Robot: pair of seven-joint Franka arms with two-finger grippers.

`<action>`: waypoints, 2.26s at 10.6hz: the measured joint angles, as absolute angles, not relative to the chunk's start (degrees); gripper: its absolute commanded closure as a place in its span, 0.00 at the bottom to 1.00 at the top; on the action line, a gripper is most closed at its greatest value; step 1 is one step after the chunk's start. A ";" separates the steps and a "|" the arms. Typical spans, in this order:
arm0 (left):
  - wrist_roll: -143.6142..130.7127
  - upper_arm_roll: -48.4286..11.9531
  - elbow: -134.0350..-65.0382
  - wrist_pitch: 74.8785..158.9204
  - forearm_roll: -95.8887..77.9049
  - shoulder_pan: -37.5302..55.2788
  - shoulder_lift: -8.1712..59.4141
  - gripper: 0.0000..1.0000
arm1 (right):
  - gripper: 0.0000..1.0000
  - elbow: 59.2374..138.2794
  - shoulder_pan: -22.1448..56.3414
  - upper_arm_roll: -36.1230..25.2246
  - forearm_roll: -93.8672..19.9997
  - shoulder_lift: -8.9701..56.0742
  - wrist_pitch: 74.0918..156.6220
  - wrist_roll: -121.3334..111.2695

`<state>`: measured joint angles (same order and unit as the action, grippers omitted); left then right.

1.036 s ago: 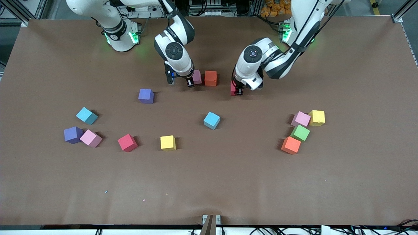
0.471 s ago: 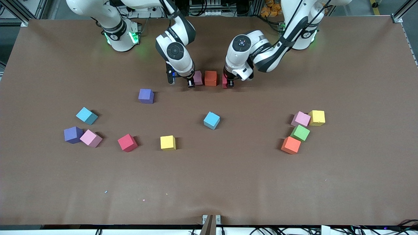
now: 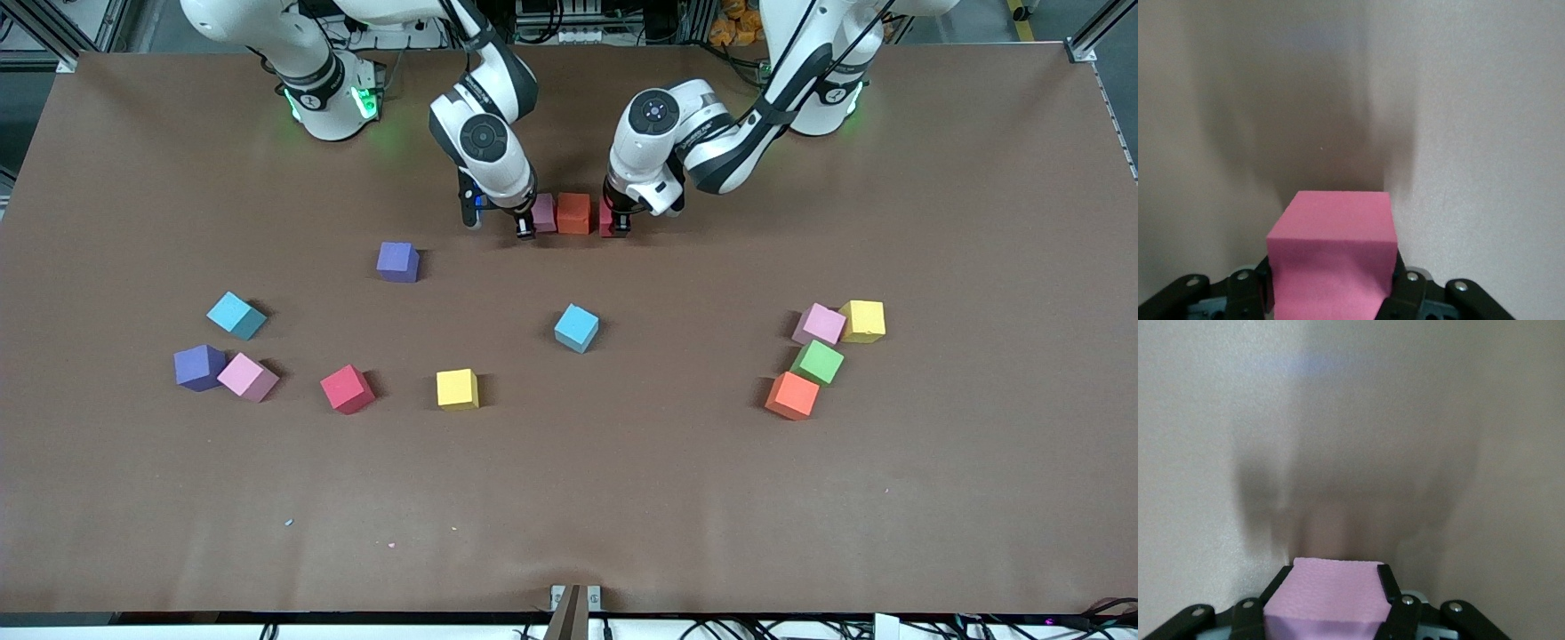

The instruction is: Arrange 11 blocks into digit 3

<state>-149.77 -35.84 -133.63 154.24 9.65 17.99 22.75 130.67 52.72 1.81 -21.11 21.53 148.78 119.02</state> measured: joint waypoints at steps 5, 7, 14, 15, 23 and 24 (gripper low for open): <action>-152.05 -35.84 -133.65 154.95 9.65 18.88 23.51 1.00 | 0.55 130.56 52.77 1.81 -21.12 21.65 148.80 119.38; -152.06 -35.84 -133.65 155.03 9.65 18.91 23.85 1.00 | 0.01 130.50 52.78 1.82 -21.12 21.72 148.79 119.49; -152.06 -35.80 -133.12 155.30 10.08 18.99 24.48 1.00 | 0.00 129.44 52.84 1.73 -21.11 23.18 148.81 119.54; -152.06 -35.80 -133.05 155.32 10.09 19.00 24.54 1.00 | 0.00 129.36 52.84 1.73 -21.11 23.18 148.81 119.58; -152.06 -35.79 -131.17 155.35 10.10 19.47 25.69 1.00 | 0.00 128.62 52.72 1.28 -21.11 23.02 147.71 119.69; -152.06 -35.79 -130.98 155.36 10.10 19.50 25.70 1.00 | 0.00 128.51 52.55 1.25 -21.11 22.85 147.24 119.69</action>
